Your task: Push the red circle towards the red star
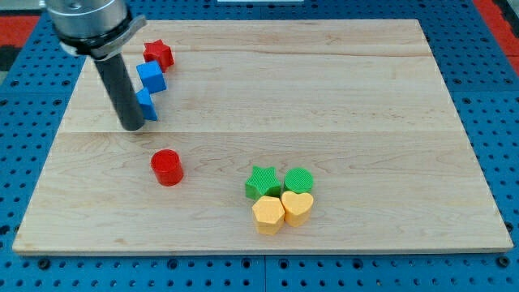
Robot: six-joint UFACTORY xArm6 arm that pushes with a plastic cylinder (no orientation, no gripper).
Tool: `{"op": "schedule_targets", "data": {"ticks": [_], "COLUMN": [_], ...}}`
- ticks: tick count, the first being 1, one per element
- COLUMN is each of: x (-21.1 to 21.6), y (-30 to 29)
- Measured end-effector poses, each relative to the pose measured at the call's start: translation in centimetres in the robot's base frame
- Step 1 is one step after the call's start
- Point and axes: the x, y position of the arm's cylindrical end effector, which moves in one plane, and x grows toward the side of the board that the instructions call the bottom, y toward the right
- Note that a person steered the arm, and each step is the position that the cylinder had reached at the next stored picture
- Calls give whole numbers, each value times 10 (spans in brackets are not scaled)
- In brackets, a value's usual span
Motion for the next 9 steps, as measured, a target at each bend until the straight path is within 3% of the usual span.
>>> {"op": "schedule_targets", "data": {"ticks": [2, 3, 6, 9], "x": [63, 102, 102, 59], "y": [-12, 11, 78, 69]}}
